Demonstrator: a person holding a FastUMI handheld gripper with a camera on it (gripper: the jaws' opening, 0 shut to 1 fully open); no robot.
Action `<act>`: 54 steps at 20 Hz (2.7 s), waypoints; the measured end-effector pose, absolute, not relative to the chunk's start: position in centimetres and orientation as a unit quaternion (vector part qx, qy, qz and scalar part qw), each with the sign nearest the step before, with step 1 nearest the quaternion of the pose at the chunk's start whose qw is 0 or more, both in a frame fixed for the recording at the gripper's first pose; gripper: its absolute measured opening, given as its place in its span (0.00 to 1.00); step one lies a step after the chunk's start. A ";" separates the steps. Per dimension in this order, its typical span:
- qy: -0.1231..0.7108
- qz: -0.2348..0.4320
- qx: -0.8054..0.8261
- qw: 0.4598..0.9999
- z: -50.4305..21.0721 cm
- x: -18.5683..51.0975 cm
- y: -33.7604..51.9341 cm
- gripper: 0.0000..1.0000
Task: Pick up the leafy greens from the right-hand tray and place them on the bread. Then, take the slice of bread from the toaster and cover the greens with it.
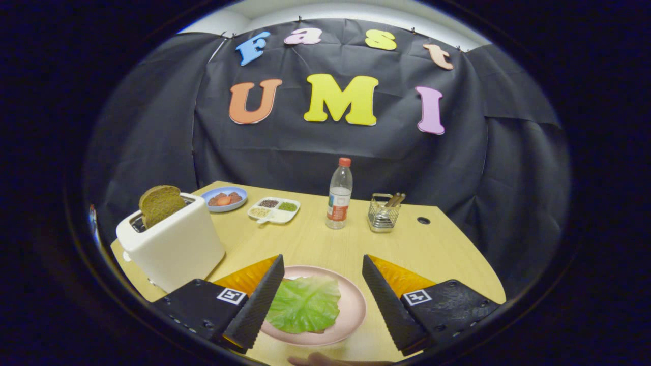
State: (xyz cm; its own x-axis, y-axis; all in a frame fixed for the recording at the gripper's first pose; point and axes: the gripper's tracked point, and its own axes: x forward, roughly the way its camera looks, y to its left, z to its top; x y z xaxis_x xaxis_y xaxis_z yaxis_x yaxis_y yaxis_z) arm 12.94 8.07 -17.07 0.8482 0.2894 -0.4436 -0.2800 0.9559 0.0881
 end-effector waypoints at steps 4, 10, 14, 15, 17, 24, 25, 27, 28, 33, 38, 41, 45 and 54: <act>0.229 0.160 0.035 0.960 -14.2 12.4 10.0 0.96; 0.216 0.174 0.040 0.960 -10.7 12.7 14.0 0.96; 0.230 0.193 0.051 0.952 -9.7 12.3 17.5 0.96; 0.235 0.196 0.052 0.951 -9.3 12.3 18.3 0.96; 0.241 0.204 0.060 0.947 -8.3 12.3 19.9 0.96; 0.265 0.234 0.069 0.933 -6.5 11.5 26.2 0.94; 0.272 0.238 0.071 0.930 -6.6 11.3 27.1 0.94; 0.289 0.249 0.080 0.921 -7.0 10.7 29.2 0.94; 0.294 0.255 0.082 0.918 -7.1 10.3 30.1 0.94; 0.323 0.256 0.077 0.908 -9.7 9.4 33.2 0.96; 0.348 0.247 0.078 0.901 -11.8 8.8 34.8 0.74; 0.351 0.249 0.058 0.901 -12.2 8.2 35.6 0.54; 0.342 0.227 0.038 0.911 -12.3 8.2 35.4 0.23; 0.251 0.223 0.023 0.942 -4.9 7.6 34.2 0.11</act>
